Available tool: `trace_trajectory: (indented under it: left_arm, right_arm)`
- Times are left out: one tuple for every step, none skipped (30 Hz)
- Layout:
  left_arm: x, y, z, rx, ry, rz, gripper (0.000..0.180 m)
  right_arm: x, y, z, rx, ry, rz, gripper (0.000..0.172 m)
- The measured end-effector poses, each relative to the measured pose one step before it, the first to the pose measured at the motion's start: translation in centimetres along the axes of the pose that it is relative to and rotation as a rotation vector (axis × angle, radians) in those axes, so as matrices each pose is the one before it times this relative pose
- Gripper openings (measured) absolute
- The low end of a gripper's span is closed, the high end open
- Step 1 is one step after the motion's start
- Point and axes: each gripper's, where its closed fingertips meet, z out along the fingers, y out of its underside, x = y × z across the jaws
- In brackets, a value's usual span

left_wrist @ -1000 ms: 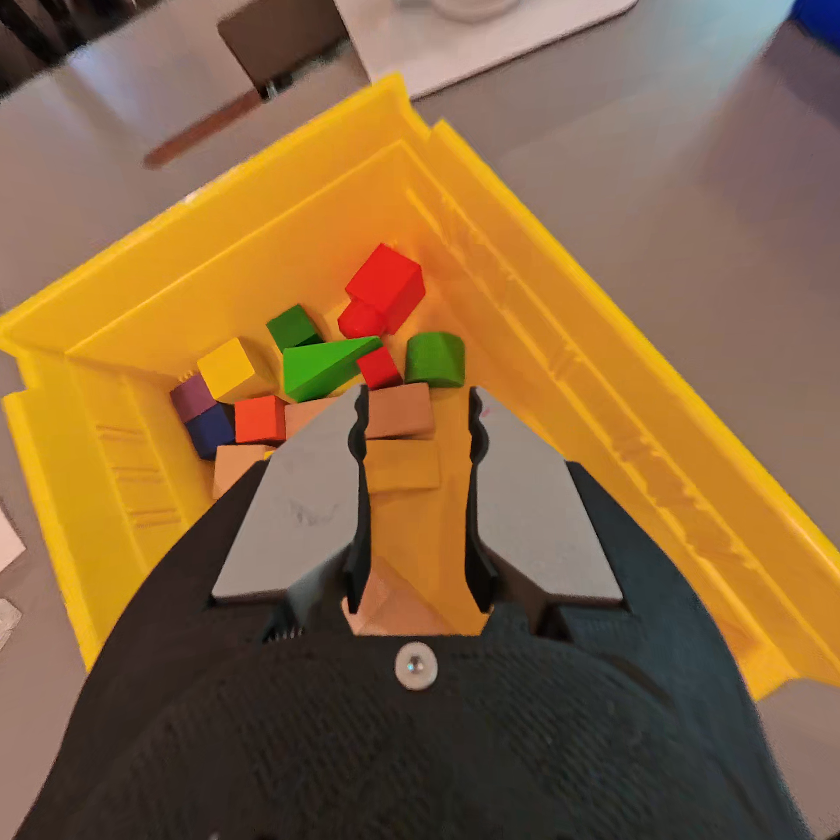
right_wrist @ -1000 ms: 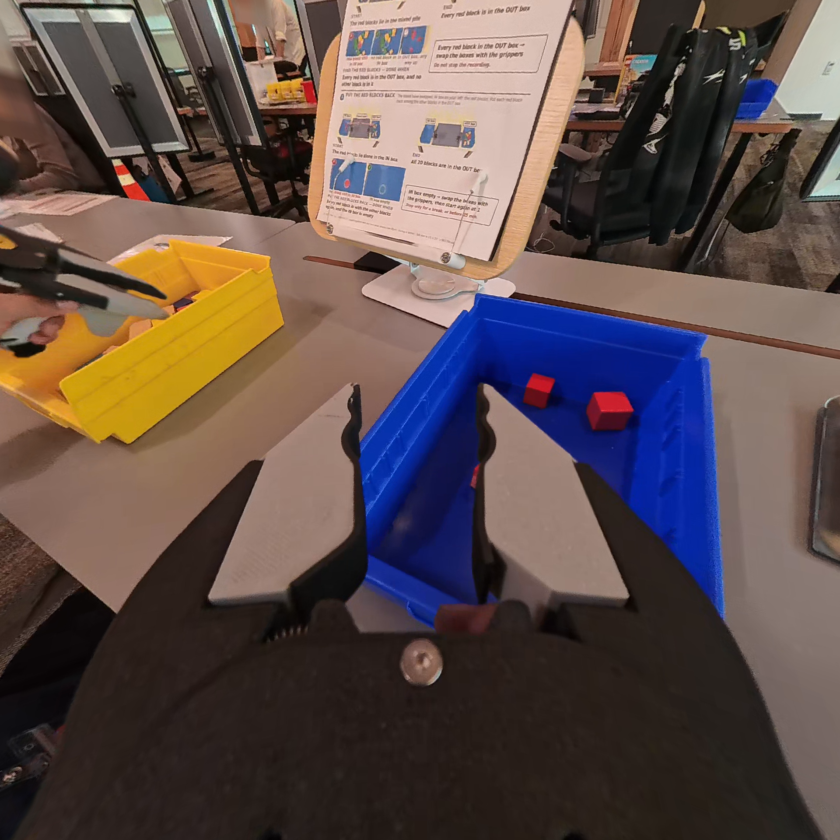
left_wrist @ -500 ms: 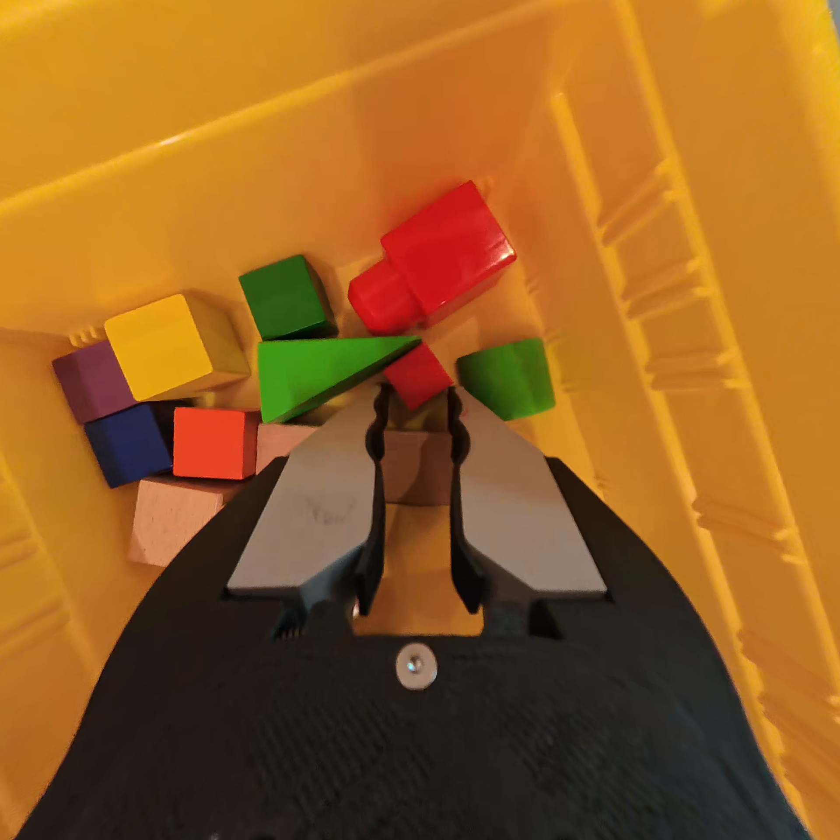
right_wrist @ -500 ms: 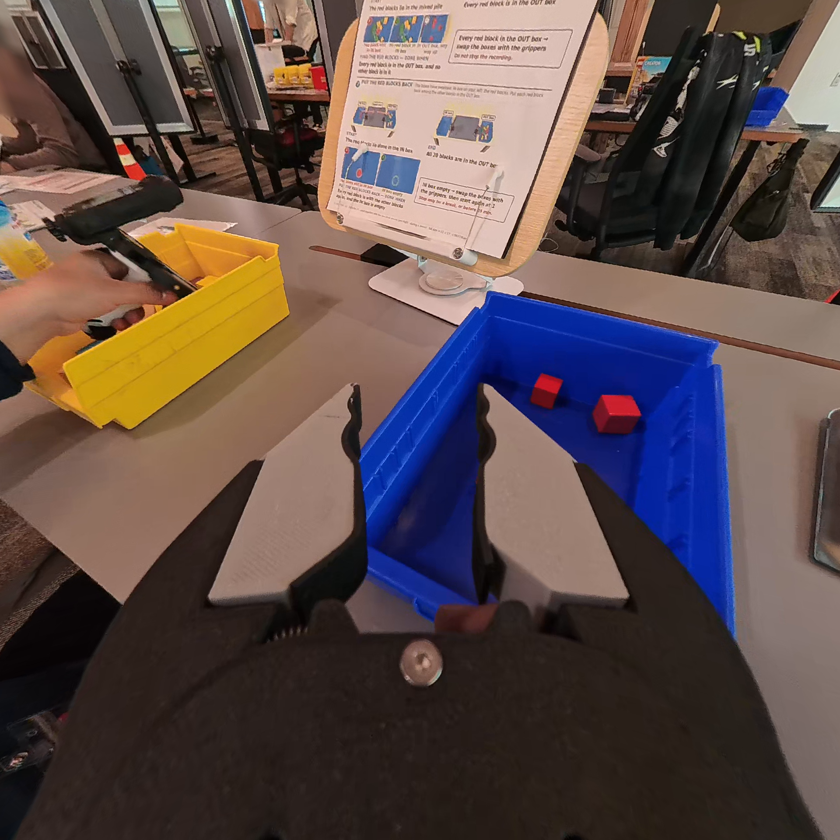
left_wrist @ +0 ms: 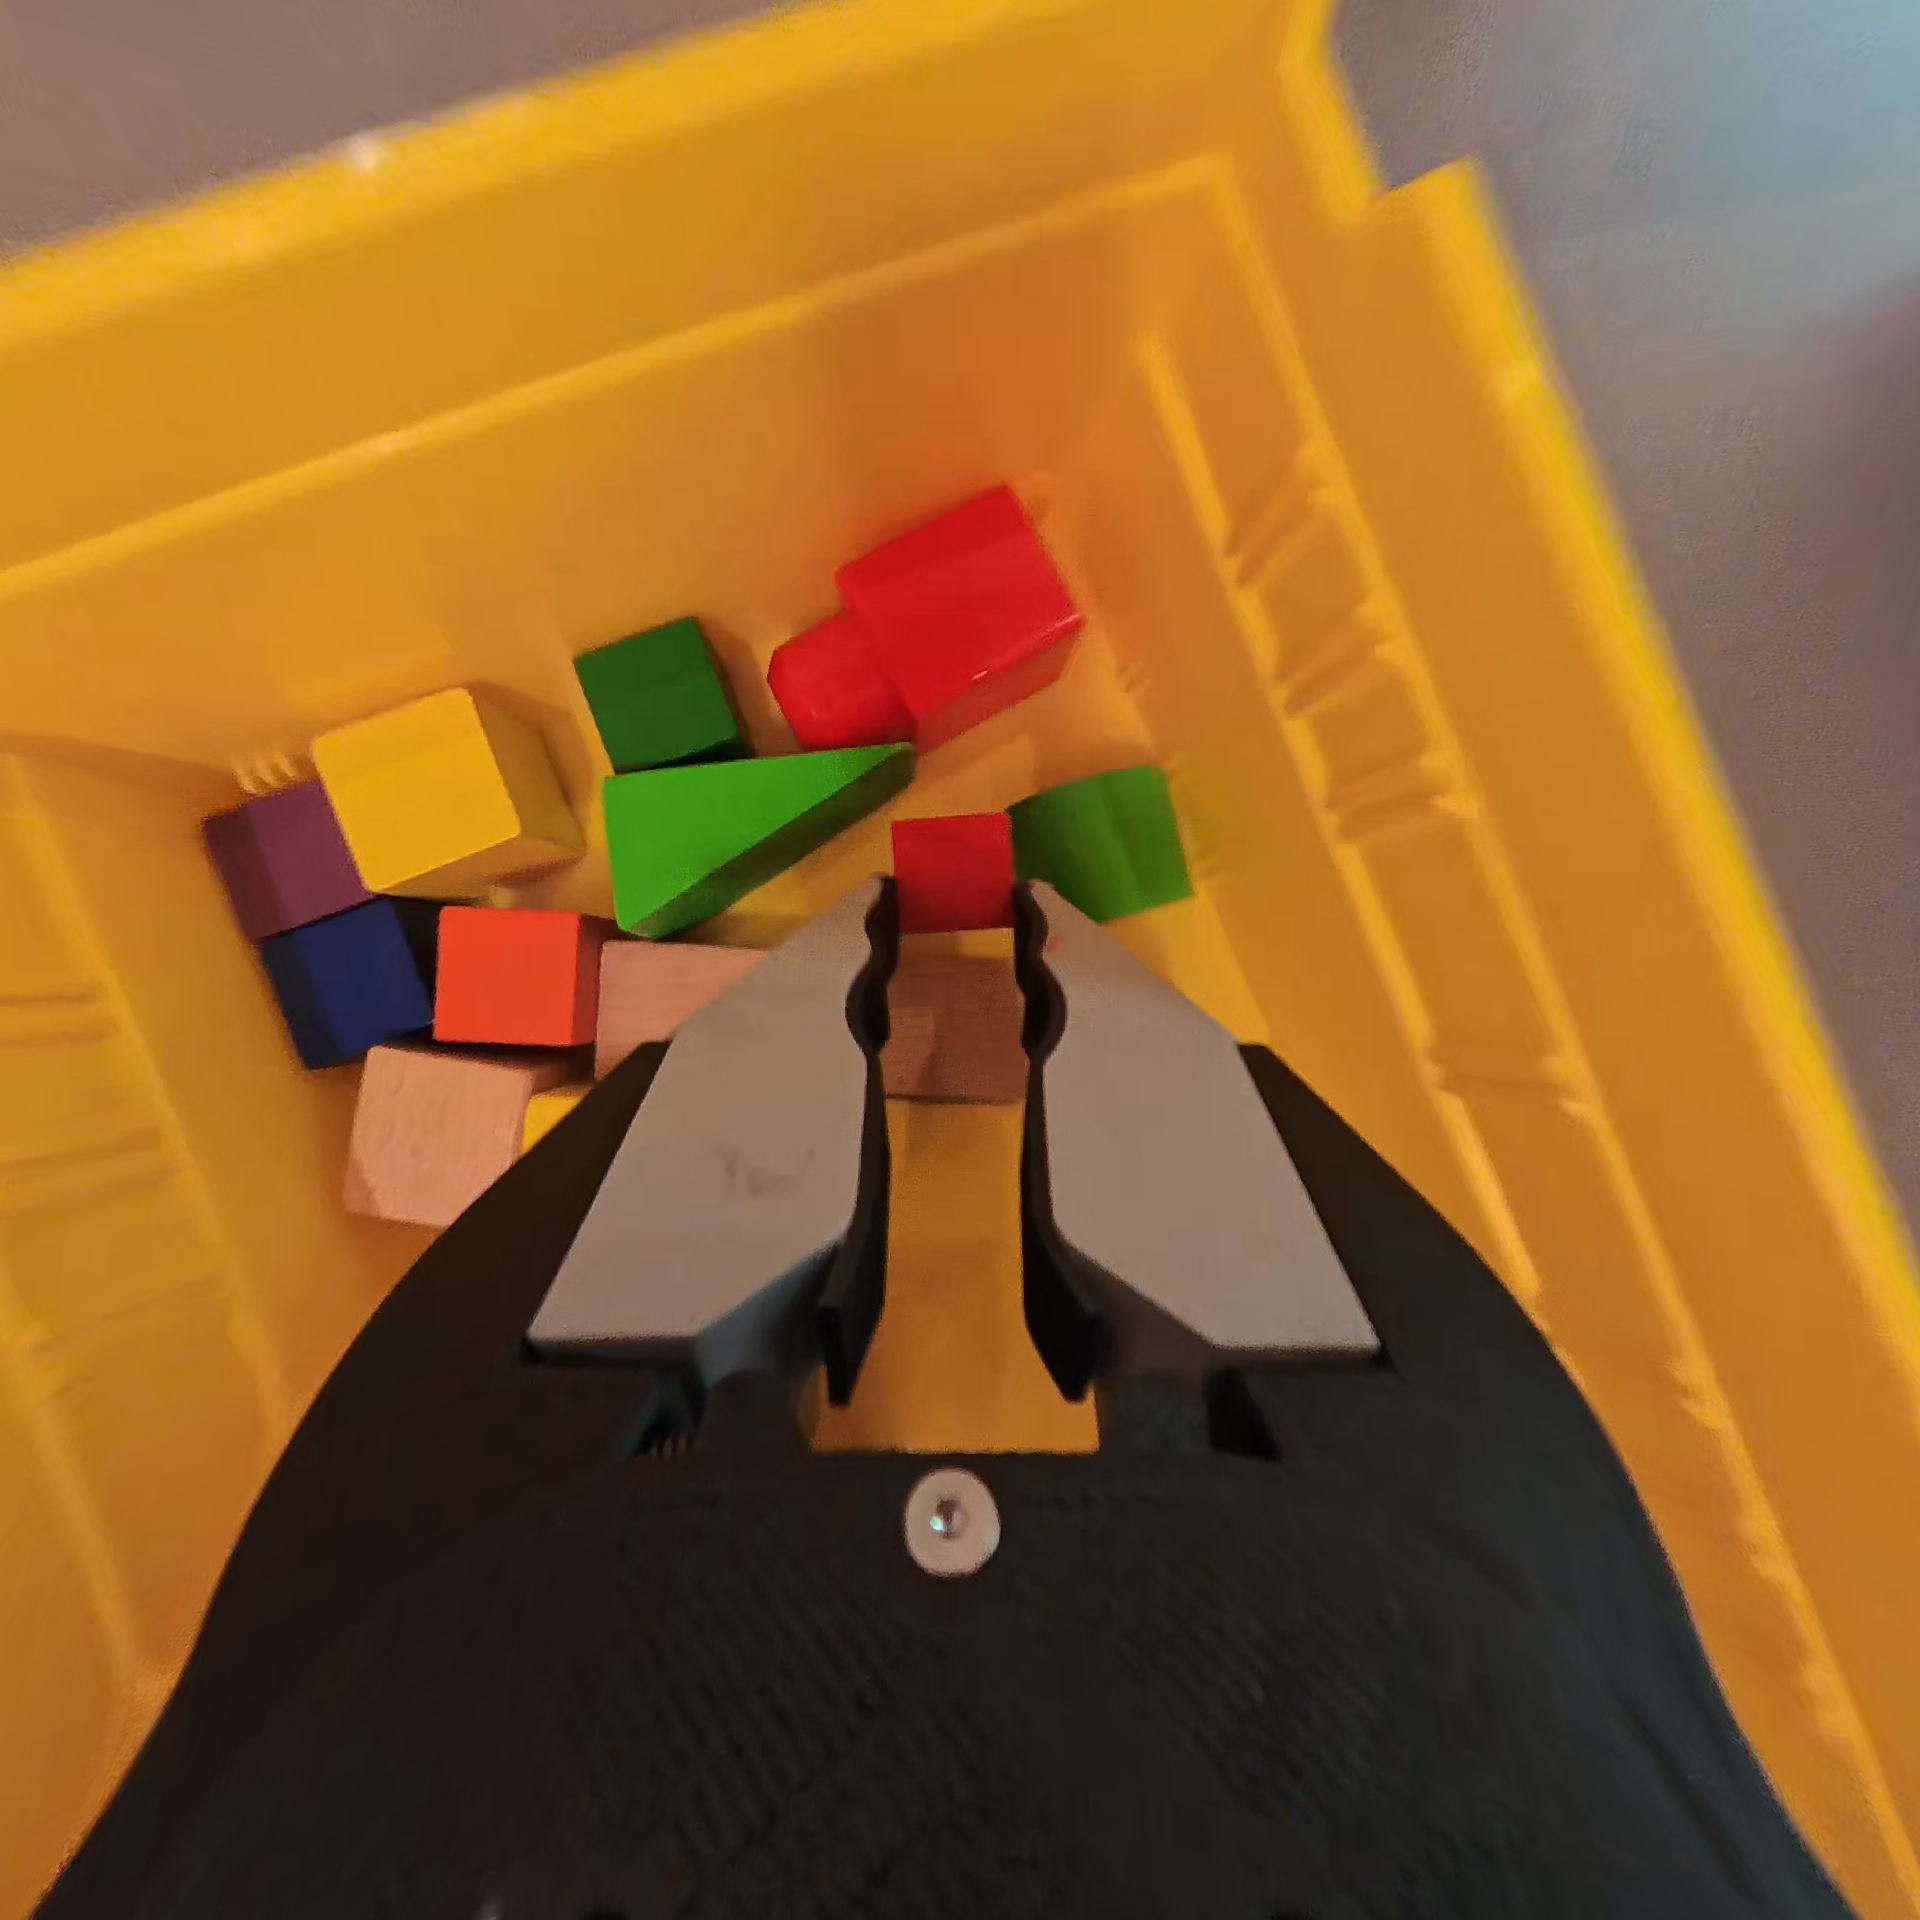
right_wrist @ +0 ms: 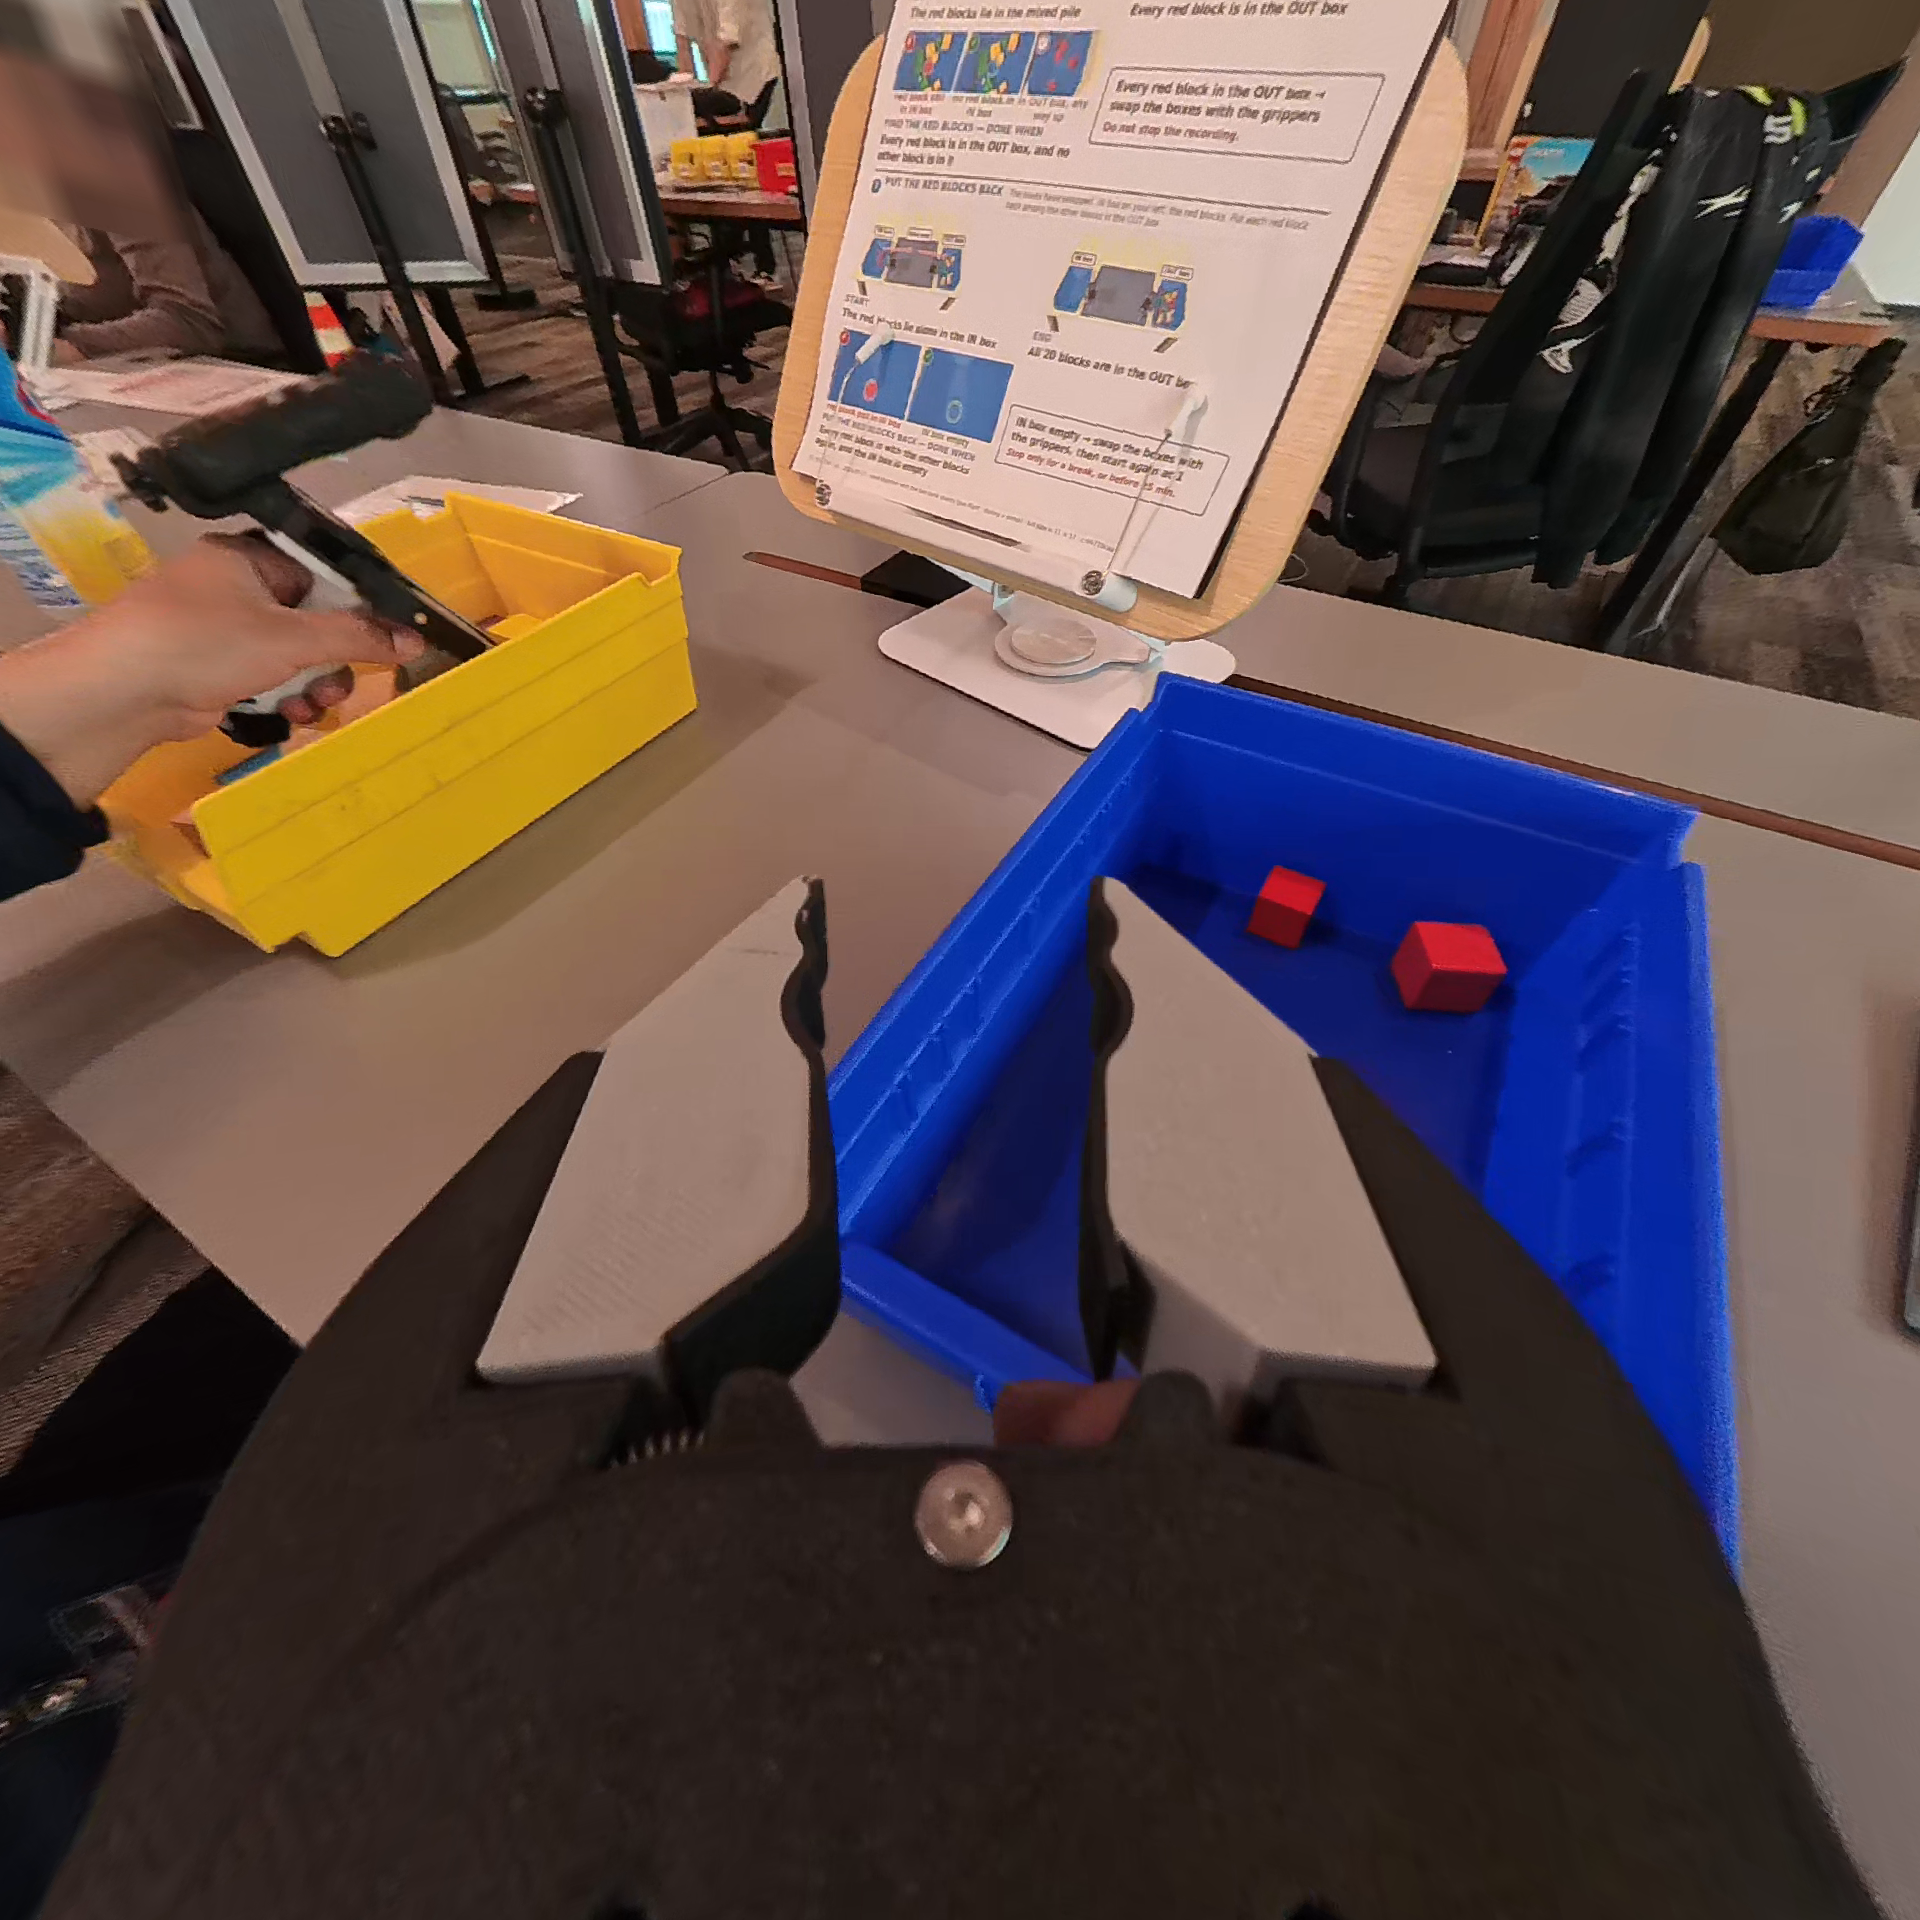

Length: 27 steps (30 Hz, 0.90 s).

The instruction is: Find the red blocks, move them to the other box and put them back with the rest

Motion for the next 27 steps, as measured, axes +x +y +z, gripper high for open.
trace_trajectory:
  left_arm:
    - [0.694, -0.772, -1.407, 0.0635, 0.0183, 0.0274, 0.019]
    - [0.906, -1.01, -1.771, 0.0793, 0.0149, 0.035, 0.019]
    - [1.049, -1.127, -1.894, 0.0815, 0.0045, 0.042, 0.019]
    - [1.645, -1.274, -2.012, 0.0886, 0.016, 0.0532, 0.019]
    - [2.377, -1.528, -1.907, 0.0996, 0.0314, 0.071, 0.019]
    - [3.05, -1.558, -1.597, 0.0962, 0.0403, 0.093, 0.019]
    - [3.225, -1.326, -1.155, 0.0736, 0.0316, 0.1123, 0.019]
    - [2.83, -1.186, -0.721, 0.0557, -0.0048, 0.1262, 0.019]
    - [2.262, -1.05, -0.459, 0.0395, -0.0409, 0.1275, 0.019]
    - [2.354, -1.09, -0.321, 0.033, -0.0197, 0.1296, 0.019]
    - [2.06, -1.236, -0.179, 0.0373, -0.0121, 0.105, 0.019]
    - [1.912, -1.157, -0.046, 0.0257, -0.0008, 0.0702, 0.02]
    - [1.763, -1.035, 0.087, 0.0222, 0.0264, 0.0433, 0.02]
    - [1.162, -0.823, 0.207, 0.0161, 0.0166, 0.022, 0.019]
    - [0.627, -0.57, 0.203, 0.0084, 0.003, 0.0167, 0.019]
    - [0.431, -0.602, 0.141, 0.0111, -0.0042, 0.0185, 0.019]
    - [0.404, -0.614, 0.073, 0.015, -0.0015, 0.0234, 0.019]
    - [0.606, -0.612, -0.023, 0.0151, 0.011, 0.029, 0.019]
    - [0.516, -0.482, 0.079, 0.0069, 0.0018, 0.026, 0.019]
    - [-0.165, 0.16, 0.15, -0.0238, -0.0255, 0.025, 0.019]
    - [0.313, -0.052, 0.115, 0.002, 0.008, 0.0199, 0.019]
    - [0.331, -0.045, 0.085, 0.0062, 0.0145, -0.0045, 0.019]
    - [0.339, 0.02, 0.024, 0.0074, 0.0146, -0.006, 0.019]
    - [0.091, 0.08, -0.01, 0.0025, -0.0019, -0.0009, 0.019]
    - [-0.136, -0.068, -0.002, 0.0064, -0.0155, 0.0001, 0.019]
    - [-0.054, -0.087, 0.016, 0.0047, -0.0044, -0.0037, 0.019]
    - [0.032, -0.102, -0.018, 0.0019, 0.0024, -0.0038, 0.019]
  right_arm:
    - [-0.318, 0.13, 0.177, -0.0039, -0.0219, 0.0089, 0.048]
    - [-0.328, 0.133, 0.214, -0.0052, -0.0231, 0.0102, 0.048]
    - [-0.354, 0.124, 0.216, -0.0038, -0.0234, 0.0113, 0.048]
    - [-0.416, 0.105, 0.217, -0.0031, -0.026, 0.013, 0.048]
    - [-0.56, 0.065, 0.225, -0.0024, -0.0317, 0.0143, 0.048]
    - [-0.768, -0.005, 0.256, 0.0008, -0.0399, 0.0158, 0.048]
    - [-1.03, -0.05, 0.323, 0.0042, -0.0501, 0.0182, 0.047]
    - [-1.287, -0.011, 0.437, 0.0026, -0.0597, 0.0186, 0.047]
    - [-1.444, 0.094, 0.557, -0.0033, -0.0639, 0.0158, 0.047]
    - [-1.544, 0.205, 0.66, -0.0093, -0.0633, 0.0099, 0.047]
    - [-1.6, 0.285, 0.728, -0.0134, -0.0622, 0.0031, 0.048]
    - [-1.587, 0.311, 0.761, -0.0135, -0.0597, -0.0006, 0.049]
    - [-1.482, 0.278, 0.781, -0.0107, -0.0543, -0.0008, 0.049]
    - [-1.313, 0.275, 0.767, -0.0088, -0.0469, -0.0008, 0.049]
    - [-1.014, 0.288, 0.73, -0.009, -0.0351, -0.0019, 0.049]
    - [-0.629, 0.297, 0.672, -0.0098, -0.0188, -0.0016, 0.049]
    - [-0.262, 0.37, 0.608, -0.0139, -0.0037, -0.0006, 0.049]
    - [0.03, 0.402, 0.536, -0.0159, 0.0059, 0.0001, 0.049]
    - [0.195, 0.33, 0.445, -0.0098, 0.0079, 0.0033, 0.049]
    - [0.108, 0.11, 0.263, 0.0034, -0.0059, 0.0124, 0.049]
    - [-0.036, -0.108, 0.039, 0.015, -0.0229, 0.0233, 0.045]
    - [-0.072, -0.15, -0.035, 0.0142, -0.0265, 0.0251, 0.047]
    - [-0.081, -0.126, -0.082, 0.0109, -0.0237, 0.0179, 0.044]
    - [0.107, -0.124, -0.078, 0.0109, -0.0082, 0.0108, 0.04]
    - [0.428, -0.023, -0.037, 0.0049, 0.0142, 0.0061, 0.037]
    - [0.517, 0.151, 0.021, -0.0062, 0.0223, 0.0022, 0.033]
    - [0.344, 0.308, 0.1, -0.0167, 0.013, 0.0022, 0.031]
